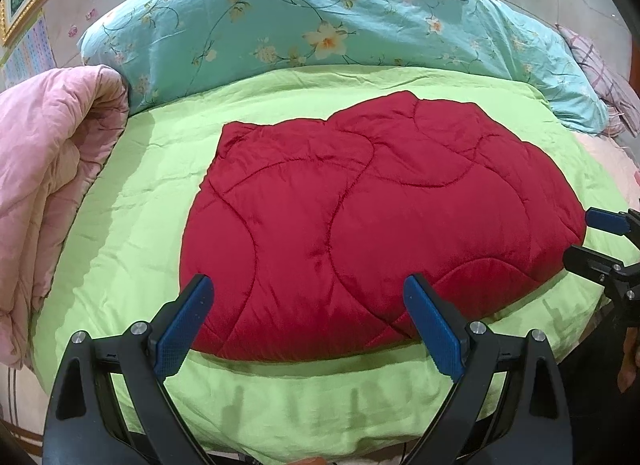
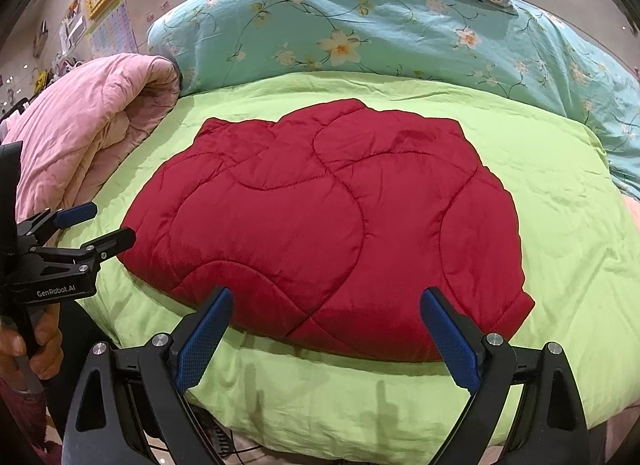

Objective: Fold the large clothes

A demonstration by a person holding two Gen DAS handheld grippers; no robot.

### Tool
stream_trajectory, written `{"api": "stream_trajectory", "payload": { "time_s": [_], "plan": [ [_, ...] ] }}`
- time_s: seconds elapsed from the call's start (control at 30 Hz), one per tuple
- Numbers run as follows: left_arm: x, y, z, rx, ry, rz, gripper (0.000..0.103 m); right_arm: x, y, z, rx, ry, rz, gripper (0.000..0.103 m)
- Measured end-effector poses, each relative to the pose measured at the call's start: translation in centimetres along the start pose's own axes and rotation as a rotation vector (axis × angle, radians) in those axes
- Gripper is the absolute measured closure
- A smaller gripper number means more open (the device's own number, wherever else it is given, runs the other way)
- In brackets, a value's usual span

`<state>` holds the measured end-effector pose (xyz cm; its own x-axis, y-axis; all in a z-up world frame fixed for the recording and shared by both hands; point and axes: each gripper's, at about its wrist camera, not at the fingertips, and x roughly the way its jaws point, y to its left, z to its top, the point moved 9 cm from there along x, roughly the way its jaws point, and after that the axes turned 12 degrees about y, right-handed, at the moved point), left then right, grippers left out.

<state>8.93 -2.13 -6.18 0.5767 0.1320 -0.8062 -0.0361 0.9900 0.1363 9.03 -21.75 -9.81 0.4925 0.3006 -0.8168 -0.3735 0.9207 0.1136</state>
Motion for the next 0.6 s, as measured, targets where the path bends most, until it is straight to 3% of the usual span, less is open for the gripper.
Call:
{"api": "stream_trajectory", "payload": {
  "time_s": [0.6],
  "plan": [
    [-0.13, -0.18, 0.95, 0.001, -0.013, -0.002, 0.006, 0.2, 0.25, 1.02, -0.018, -0.002, 0.007, 0.007]
  ]
}}
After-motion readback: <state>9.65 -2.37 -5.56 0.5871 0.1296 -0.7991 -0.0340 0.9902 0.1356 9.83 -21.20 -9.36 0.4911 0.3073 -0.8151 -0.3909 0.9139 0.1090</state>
